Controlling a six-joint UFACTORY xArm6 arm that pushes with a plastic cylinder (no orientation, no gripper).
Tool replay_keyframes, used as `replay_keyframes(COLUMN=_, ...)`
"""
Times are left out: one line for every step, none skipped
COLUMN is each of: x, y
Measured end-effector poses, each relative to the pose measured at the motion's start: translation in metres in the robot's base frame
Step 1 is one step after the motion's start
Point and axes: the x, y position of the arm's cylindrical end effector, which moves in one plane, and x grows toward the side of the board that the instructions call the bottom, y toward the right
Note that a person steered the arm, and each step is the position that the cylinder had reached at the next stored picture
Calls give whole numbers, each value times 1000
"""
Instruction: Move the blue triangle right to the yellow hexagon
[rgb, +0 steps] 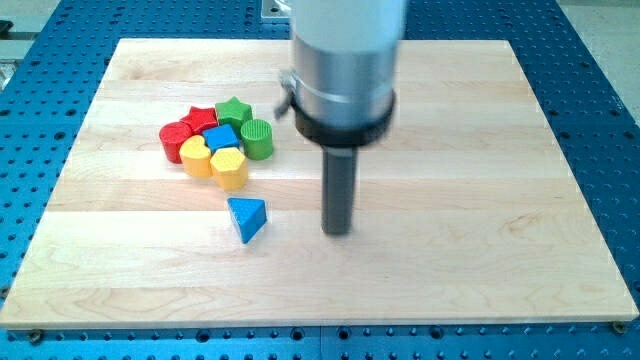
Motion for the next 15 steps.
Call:
replay_keyframes(x=32, y=-100)
replay_keyframes(x=6, y=-143)
replay_keyframes(x=-31, y=-97)
replay_keyframes(x=-50, y=-41)
replay_keyframes(x=-28, y=-19)
replay_keyframes(x=-28, y=3)
replay_keyframes(x=-35, y=-20)
replay_keyframes(x=-56, y=-30)
replay_keyframes(x=-33, y=5)
replay_keyframes(x=-68, y=4)
replay_keyframes(x=-80, y=-25)
replay_keyframes(x=-82, y=-62)
replay_keyframes(x=-84, y=-62)
replay_keyframes(x=-84, y=-69)
replay_keyframes(x=-84, y=-20)
